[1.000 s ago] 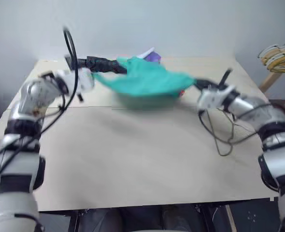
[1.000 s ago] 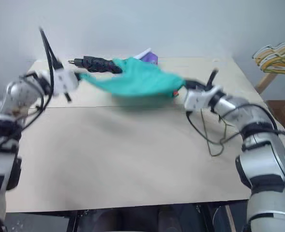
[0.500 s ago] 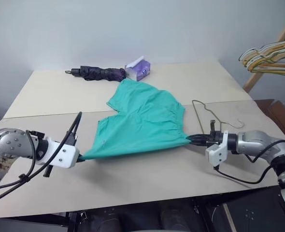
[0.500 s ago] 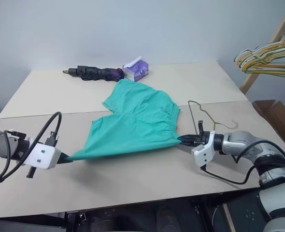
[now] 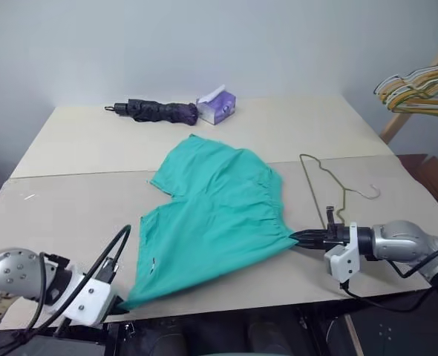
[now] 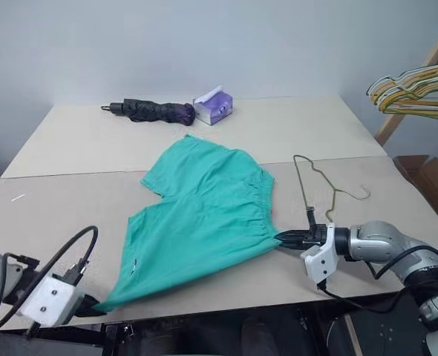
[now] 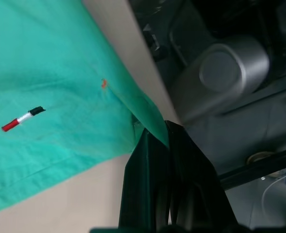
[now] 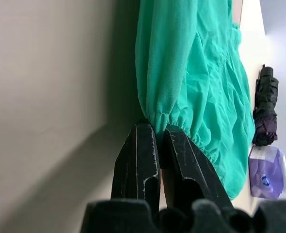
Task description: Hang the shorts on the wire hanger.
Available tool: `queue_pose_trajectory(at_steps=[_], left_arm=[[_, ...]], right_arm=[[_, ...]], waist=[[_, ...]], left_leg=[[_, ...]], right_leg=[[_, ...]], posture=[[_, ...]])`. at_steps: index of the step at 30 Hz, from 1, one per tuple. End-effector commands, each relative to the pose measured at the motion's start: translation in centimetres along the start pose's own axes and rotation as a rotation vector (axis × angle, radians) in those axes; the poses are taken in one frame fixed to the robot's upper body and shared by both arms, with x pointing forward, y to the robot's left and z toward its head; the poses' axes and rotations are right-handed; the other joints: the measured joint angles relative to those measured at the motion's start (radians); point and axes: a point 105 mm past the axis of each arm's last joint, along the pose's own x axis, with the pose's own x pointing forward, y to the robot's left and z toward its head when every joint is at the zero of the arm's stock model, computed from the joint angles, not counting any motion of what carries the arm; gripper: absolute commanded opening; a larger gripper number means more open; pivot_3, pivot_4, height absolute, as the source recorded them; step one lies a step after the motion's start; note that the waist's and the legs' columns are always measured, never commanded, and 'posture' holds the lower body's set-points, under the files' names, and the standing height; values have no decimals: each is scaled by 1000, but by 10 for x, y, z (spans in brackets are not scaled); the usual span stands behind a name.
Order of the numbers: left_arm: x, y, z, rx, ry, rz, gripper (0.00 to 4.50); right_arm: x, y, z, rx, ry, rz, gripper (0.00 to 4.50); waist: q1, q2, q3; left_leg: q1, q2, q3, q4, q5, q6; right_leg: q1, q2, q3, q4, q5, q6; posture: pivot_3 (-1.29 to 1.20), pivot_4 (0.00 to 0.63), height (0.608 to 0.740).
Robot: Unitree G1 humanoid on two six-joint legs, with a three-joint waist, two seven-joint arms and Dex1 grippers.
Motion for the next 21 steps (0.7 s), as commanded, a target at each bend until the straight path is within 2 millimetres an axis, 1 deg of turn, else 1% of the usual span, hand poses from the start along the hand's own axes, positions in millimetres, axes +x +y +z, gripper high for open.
queue_pose_trajectory(at_steps=[1, 3, 5, 6, 7, 10, 14, 16, 17, 18, 19, 21], left_arm=[[-2, -6, -7, 5, 17, -3, 17], [3, -13, -15, -20, 9, 6, 17], [7, -19, -24, -39, 2, 30, 446], [8, -22, -28, -49, -5, 37, 590], [7, -21, -31, -54, -11, 42, 831], [1, -15, -40, -66, -35, 47, 1731], [-10, -7, -44, -92, -94, 54, 2957], [-13, -1, -40, -105, -132, 82, 3622], [-18, 7, -34, -102, -162, 112, 3956], [-22, 14, -28, -97, -188, 142, 4240], [-31, 24, -20, -92, -215, 177, 4475], [-54, 53, 0, -110, -306, 248, 4475]], right_arm=[[-8, -12, -5, -7, 41, -42, 0], [-8, -11, -5, 0, 42, -38, 0], [-10, -11, -2, 16, 34, -27, 652], [-11, -10, 0, 22, 29, -17, 840], [-12, -11, 1, 27, 25, -10, 1107], [-15, -11, 5, 44, 18, 7, 2115], [-25, -14, 9, 91, 25, 21, 3479], [-32, -16, 9, 138, 44, 11, 4198], [-36, -19, 9, 185, 57, -6, 4500], [-40, -21, 9, 233, 67, -24, 4500], [-44, -23, 8, 287, 83, -42, 4500], [-58, -30, -1, 422, 147, -115, 4500]], waist=[[6, 0, 0], [11, 0, 1], [13, 0, 1], [13, 0, 1], [14, 0, 2], [24, 0, 2], [36, 1, 3], [39, 1, 3], [40, 1, 3], [41, 1, 3], [43, 1, 4], [50, 0, 4]], left_leg=[[0, 0, 0, 0, 0, 0], [0, 0, 1, 0, -1, 1], [0, 0, 2, 0, -2, 3], [0, 0, 2, 0, -2, 3], [0, 0, 2, 0, -2, 4], [0, 0, 3, 1, -2, 4], [0, 1, 4, 2, -2, 4], [-1, 1, 5, 2, -3, 4], [-1, 1, 5, 2, -3, 5], [-2, 1, 5, 2, -4, 5], [-2, 1, 5, 3, -4, 5], [-2, 1, 5, 3, -4, 5]], right_leg=[[0, 0, 0, 0, 0, 0], [0, 0, 0, -1, 0, 0], [0, 0, 1, -1, 0, 0], [0, 0, 1, -1, 0, 0], [0, 0, 1, -1, 0, 0], [0, 0, 1, -1, 0, 0], [-1, 0, 1, -1, 0, 0], [-2, 0, 2, -1, -1, 0], [-2, 0, 2, -1, -1, 0], [-2, 0, 2, -1, -1, 1], [-2, 0, 2, -1, -1, 1], [-2, 0, 2, -1, -1, 1]], posture=[[-65, 112, 740], [-64, 112, 740], [-62, 111, 740], [-60, 110, 740], [-59, 110, 740], [-59, 110, 740], [-62, 110, 740], [-63, 111, 740], [-64, 111, 740], [-64, 111, 740], [-64, 110, 740], [-74, 108, 740]])
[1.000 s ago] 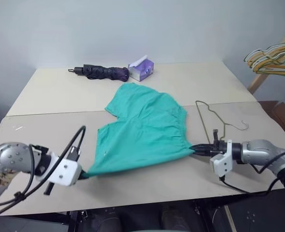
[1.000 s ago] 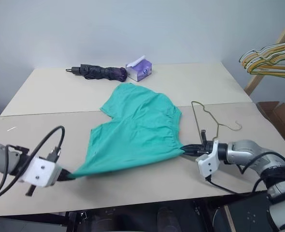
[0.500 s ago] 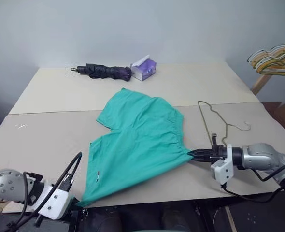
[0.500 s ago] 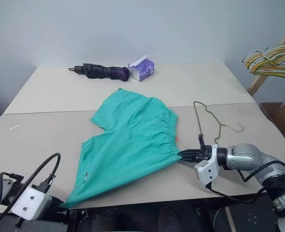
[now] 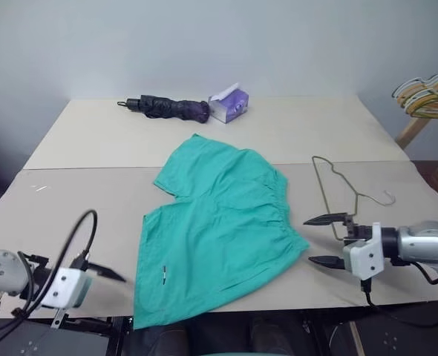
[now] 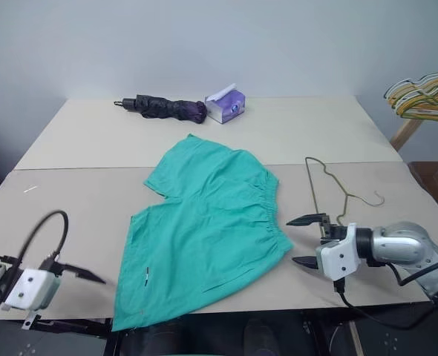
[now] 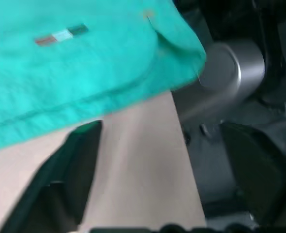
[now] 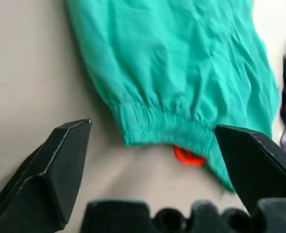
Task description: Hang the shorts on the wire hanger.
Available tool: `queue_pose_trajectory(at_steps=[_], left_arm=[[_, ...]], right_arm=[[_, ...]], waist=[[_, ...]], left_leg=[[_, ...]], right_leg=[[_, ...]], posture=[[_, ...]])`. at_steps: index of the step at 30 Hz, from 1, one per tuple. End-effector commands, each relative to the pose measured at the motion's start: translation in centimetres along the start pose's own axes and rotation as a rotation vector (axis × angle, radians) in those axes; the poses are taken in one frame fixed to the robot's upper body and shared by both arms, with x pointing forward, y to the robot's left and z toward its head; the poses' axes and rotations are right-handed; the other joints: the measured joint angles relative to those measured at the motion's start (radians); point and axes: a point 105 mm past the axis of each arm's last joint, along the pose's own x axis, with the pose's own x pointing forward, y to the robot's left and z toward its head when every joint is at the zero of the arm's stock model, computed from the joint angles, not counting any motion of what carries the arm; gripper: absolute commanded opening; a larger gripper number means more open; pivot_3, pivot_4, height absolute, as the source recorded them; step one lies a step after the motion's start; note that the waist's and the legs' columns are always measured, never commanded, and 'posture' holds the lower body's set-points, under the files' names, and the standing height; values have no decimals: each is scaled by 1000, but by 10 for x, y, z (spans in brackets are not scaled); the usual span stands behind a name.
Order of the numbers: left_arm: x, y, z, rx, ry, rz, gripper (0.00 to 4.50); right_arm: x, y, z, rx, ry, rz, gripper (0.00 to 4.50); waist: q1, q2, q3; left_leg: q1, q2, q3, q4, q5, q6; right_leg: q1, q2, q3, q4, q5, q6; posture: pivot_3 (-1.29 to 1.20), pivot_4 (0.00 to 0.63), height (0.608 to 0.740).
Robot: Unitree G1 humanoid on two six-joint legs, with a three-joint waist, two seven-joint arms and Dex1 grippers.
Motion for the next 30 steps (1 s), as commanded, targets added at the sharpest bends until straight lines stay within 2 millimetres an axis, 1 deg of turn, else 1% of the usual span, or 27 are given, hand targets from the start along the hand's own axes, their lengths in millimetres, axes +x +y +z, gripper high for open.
queue_pose_trajectory(at_steps=[1, 3, 4, 6, 8, 11, 12, 14, 16, 18, 21, 23, 26, 30], left_arm=[[-27, 45, 48, 15, -149, 120, 4475], [-29, 61, 65, -6, -221, 134, 4475], [-28, 73, 75, -27, -273, 158, 4475], [-27, 90, 89, -52, -331, 181, 4475], [-19, 112, 112, -64, -395, 198, 4475], [-10, 130, 140, -87, -456, 193, 4475], [-7, 134, 147, -97, -472, 189, 4475], [2, 139, 163, -112, -506, 170, 4475], [10, 140, 171, -125, -511, 143, 4475], [19, 139, 177, -131, -511, 117, 4475], [25, 138, 180, -137, -520, 98, 4475], [26, 137, 179, -139, -520, 99, 4475], [27, 138, 176, -141, -519, 105, 4500], [27, 139, 176, -141, -521, 113, 4500]], right_arm=[[-25, -32, -3, 181, 56, -161, 4500], [-34, -40, -8, 297, 88, -241, 4500], [-39, -45, -15, 387, 120, -298, 4500], [-46, -48, -24, 507, 169, -364, 4500], [-49, -45, -37, 604, 277, -408, 4500], [-51, -38, -49, 695, 404, -437, 4500], [-51, -37, -51, 732, 422, -447, 4500], [-50, -32, -61, 859, 496, -468, 4500], [-52, -22, -76, 989, 629, -471, 4500], [-52, -16, -91, 1054, 723, -491, 4500], [-46, -17, -99, 1163, 722, -525, 4500], [-41, -16, -106, 1187, 746, -522, 4500], [-28, -18, -114, 1221, 744, -501, 3940], [-23, -18, -127, 1238, 796, -503, 2585]], waist=[[12, -1, 1], [15, 0, 0], [14, 1, 0], [14, 2, 0], [14, 2, -1], [14, 1, -1], [11, 1, -1], [1, 1, -1], [-10, 2, -2], [-17, 1, -2], [-23, 1, -2], [-28, 2, -2], [-38, 2, -2], [-41, 1, -2]], left_leg=[[0, 0, 0, 1, 0, 0], [0, 0, -1, 3, 0, 0], [0, 0, 0, 3, 0, 0], [0, 0, 0, 4, 0, 0], [0, 0, -1, 4, 0, 0], [-5, 0, -4, 7, 0, 0], [-8, 0, -4, 9, 0, 0], [-11, 0, -4, 11, 0, 0], [-16, -1, -5, 12, 0, 0], [-17, -1, -5, 12, 0, 0], [-19, -1, -7, 12, 0, 0], [-21, -1, -7, 12, 0, 0], [-21, -2, -7, 12, 0, 0], [-21, -2, -8, 12, 0, 0]], right_leg=[[0, 0, -1, 1, 0, 0], [0, 0, -1, 1, 0, 1], [1, 0, -1, 1, 0, 2], [1, 0, -1, 1, -1, 4], [1, 1, -1, 1, 0, 3], [-1, 2, -2, 1, 1, 3], [-2, 2, -2, 1, 1, 4], [-4, 2, -1, 0, 1, 4], [-8, 2, -1, 1, 2, 5], [-10, 2, 0, 1, 2, 5], [-13, 3, 0, 1, 2, 5], [-15, 3, 0, 1, 2, 5], [-15, 3, 0, 1, 2, 5], [-15, 3, 0, 1, 3, 5]], posture=[[-84, 104, 740], [-98, 99, 740], [-98, 99, 740], [-109, 90, 740], [-115, 86, 740], [-122, 77, 740], [-121, 74, 740], [-125, 71, 740], [-124, 64, 740], [-125, 62, 740], [-132, 57, 740], [-139, 57, 740], [-141, 55, 740], [-128, 56, 740]])
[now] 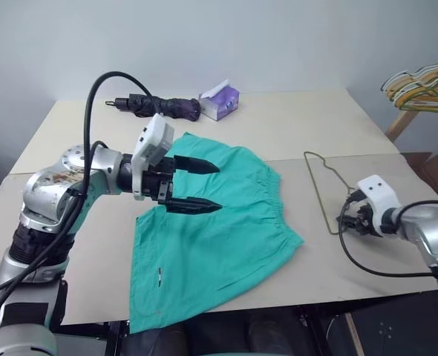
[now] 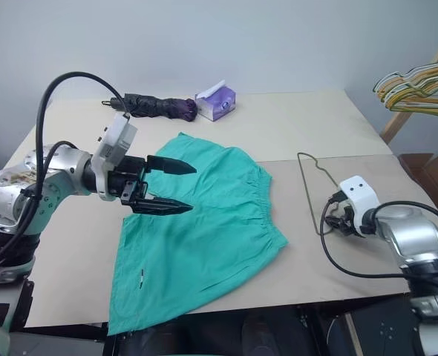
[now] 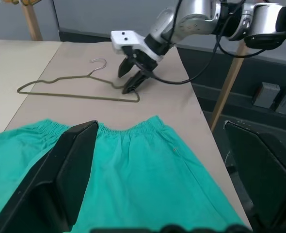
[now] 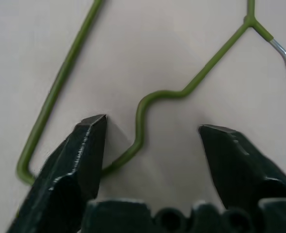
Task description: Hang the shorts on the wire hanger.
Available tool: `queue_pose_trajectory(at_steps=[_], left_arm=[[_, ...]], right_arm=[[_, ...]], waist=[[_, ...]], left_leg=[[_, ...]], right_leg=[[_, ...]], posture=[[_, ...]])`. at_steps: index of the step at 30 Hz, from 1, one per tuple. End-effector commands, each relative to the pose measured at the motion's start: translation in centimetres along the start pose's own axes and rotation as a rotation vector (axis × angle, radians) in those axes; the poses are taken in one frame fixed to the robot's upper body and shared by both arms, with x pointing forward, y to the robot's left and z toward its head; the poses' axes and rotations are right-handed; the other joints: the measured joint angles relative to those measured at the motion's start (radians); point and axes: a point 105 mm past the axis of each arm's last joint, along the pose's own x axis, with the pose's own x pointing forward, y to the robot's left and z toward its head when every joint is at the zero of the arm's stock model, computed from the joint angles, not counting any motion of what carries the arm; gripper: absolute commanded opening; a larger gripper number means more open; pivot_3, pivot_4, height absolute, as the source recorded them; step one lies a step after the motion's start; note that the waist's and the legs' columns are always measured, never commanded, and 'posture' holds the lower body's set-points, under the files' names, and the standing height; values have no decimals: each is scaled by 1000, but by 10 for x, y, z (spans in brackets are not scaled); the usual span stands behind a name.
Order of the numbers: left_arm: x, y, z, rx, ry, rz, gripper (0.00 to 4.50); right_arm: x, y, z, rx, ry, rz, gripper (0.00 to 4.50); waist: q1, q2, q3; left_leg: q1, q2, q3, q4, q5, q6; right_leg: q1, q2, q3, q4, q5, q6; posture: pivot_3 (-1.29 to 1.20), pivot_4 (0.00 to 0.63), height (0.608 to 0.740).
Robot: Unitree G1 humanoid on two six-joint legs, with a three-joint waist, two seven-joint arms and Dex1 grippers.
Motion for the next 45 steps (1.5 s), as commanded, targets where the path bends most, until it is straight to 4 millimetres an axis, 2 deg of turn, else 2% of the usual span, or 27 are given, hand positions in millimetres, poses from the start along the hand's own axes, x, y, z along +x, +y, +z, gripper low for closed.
queue_pose_trajectory(at_steps=[1, 4, 8, 11, 13, 16, 19, 22, 25, 29, 34, 45], left_arm=[[-3, -1, 7, 48, -12, 13, 4500], [-4, 0, 5, 52, -8, 26, 4500], [-5, 2, 2, 56, -5, 54, 4500], [-6, 11, 2, 61, -14, 99, 4500], [-4, 22, 4, 61, -22, 146, 4500], [-2, 46, 9, 84, -23, 244, 4500], [-2, 70, 17, 69, -54, 321, 4500], [-3, 86, 23, 59, -65, 333, 4500], [-5, 93, 28, 45, -66, 298, 4500], [-4, 102, 27, 12, -40, 276, 4500], [5, 93, 2, -23, 120, 139, 4500], [38, 82, -35, -147, 227, 83, 4500]], right_arm=[[8, -10, -8, 3, 57, -48, 2305], [8, -9, -7, -16, 65, -40, 1192], [4, -9, -5, -52, 60, -55, 29], [-3, -17, 5, -85, 28, -109, 29], [-12, -27, 21, -117, -28, -178, 29], [-34, -46, 57, -307, -171, -358, 29], [-56, -51, 95, -502, -360, -493, 29], [-78, -39, 128, -807, -575, -600, 29], [-92, -16, 143, -1151, -738, -638, 29], [-105, 14, 156, -1440, -926, -649, 29], [-115, 37, 170, -1527, -1064, -637, 29], [-128, 53, 187, -1525, -1159, -654, 29]], waist=[[0, -1, -1], [3, -2, -1], [9, -2, -1], [9, -2, -1], [9, -2, -1], [8, -2, -1], [6, -1, -2], [-3, 0, -2], [-23, 0, -2], [-50, 0, -2], [-94, 0, -3], [-140, 1, -3]], left_leg=[[0, 0, 0, 0, 0, 0], [0, 0, 0, 0, 0, 0], [0, 0, 0, 0, 0, 0], [-1, 0, 0, 0, 0, 0], [-1, 0, 0, 0, 0, 0], [-2, -1, 0, 0, 0, 0], [-3, -1, 0, 0, 0, -1], [-3, -1, 0, 0, 0, -1], [-5, -1, 0, 0, 1, -1], [-6, -2, -1, 0, 1, -2], [-7, -3, -2, 0, 4, -7], [-6, -3, -5, 0, 5, -8]], right_leg=[[0, 0, 0, 0, 0, 0], [1, 0, 0, 0, 0, 0], [1, 0, 0, 0, 0, 0], [0, -1, -1, 0, 0, 0], [0, -1, -1, 0, 0, 0], [-1, -1, -1, 0, 0, 1], [-2, -1, -1, 0, 0, 1], [-3, -1, -1, -1, 0, 1], [-4, -1, -1, -1, 0, 1], [-5, -3, -1, -1, 0, 1], [-4, -3, -2, -1, 1, 2], [-3, -3, -3, 2, 1, 2]], posture=[[-119, 57, 740], [-112, 58, 740], [-113, 60, 740], [-118, 59, 740], [-122, 58, 740], [-132, 53, 740], [-145, 46, 740], [-162, 36, 740], [-172, 30, 740], [-182, 20, 740], [-183, 15, 740], [-192, 23, 740]])
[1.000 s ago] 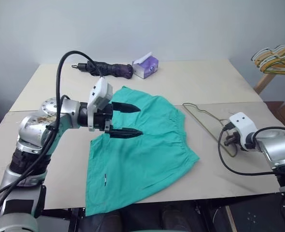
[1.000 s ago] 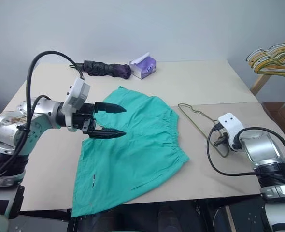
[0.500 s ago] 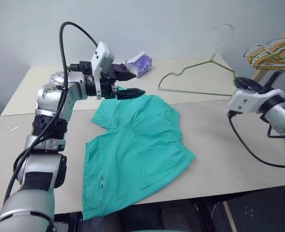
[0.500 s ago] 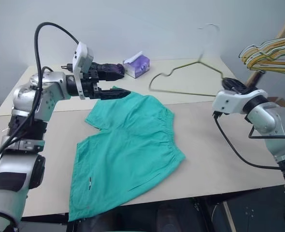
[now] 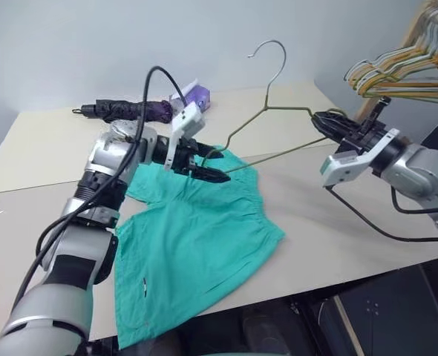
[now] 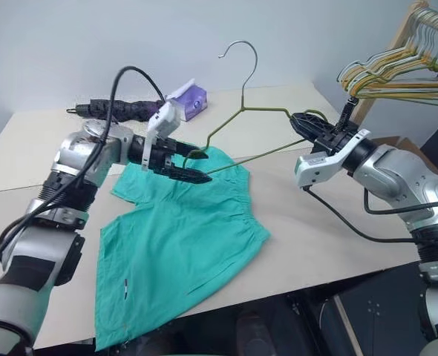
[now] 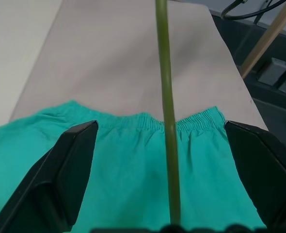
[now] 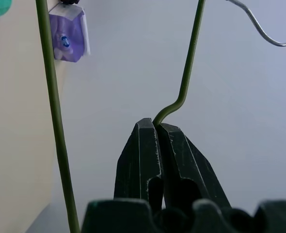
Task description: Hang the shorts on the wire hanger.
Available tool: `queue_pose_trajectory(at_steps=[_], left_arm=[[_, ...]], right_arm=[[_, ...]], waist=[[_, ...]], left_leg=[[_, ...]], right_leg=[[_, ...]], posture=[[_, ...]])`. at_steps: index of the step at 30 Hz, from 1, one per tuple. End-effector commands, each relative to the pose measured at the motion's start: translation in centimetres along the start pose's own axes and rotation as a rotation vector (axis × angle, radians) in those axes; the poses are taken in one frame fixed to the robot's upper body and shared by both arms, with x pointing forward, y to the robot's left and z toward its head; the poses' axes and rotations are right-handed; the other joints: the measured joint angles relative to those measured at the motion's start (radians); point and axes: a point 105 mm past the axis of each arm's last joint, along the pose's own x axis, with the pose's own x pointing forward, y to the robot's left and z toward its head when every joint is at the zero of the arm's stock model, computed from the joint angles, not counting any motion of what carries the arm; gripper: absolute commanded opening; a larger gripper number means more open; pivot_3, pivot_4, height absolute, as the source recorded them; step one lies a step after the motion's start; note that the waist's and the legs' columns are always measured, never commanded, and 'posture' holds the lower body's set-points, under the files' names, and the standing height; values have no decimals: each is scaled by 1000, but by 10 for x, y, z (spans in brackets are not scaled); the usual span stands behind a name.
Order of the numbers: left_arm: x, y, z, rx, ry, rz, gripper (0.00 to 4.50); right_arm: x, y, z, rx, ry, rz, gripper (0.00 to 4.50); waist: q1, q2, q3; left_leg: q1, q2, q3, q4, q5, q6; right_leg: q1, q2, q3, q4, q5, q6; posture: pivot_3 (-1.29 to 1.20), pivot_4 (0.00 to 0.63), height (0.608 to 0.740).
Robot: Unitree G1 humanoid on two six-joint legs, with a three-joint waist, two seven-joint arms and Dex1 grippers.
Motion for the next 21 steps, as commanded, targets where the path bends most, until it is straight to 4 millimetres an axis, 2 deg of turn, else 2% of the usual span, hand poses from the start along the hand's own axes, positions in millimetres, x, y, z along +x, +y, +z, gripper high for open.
queue_pose_trajectory(at_steps=[1, 4, 16, 21], left_arm=[[3, -4, 0, 15, 24, -3, 4500], [7, -4, -5, 20, 52, 20, 3963], [3, 2, 1, -8, 1, 75, 36], [-1, 2, 4, -4, -14, 76, 12]], right_arm=[[1, -30, 1, -36, -8, -89, 29], [2, -34, 3, -41, -10, -99, 0], [0, -36, 7, -48, -12, -100, 0], [0, -37, 10, -51, -27, -103, 0]], waist=[[-4, 0, 0], [-9, 0, 0], [-22, 1, -1], [-24, 2, -3]], left_leg=[[0, 0, 0, 0, 0, 0], [0, 0, 0, 0, 0, 0], [3, -1, -1, 1, 1, -1], [4, -2, -1, 1, 1, -2]], right_leg=[[0, 0, 0, 0, 0, 0], [0, 0, 0, 1, 0, 0], [1, -1, 1, 6, 0, 0], [1, -1, 1, 7, 0, 0]], posture=[[-195, 22, 740], [-198, 23, 740], [-194, 8, 740], [-188, 4, 740]])
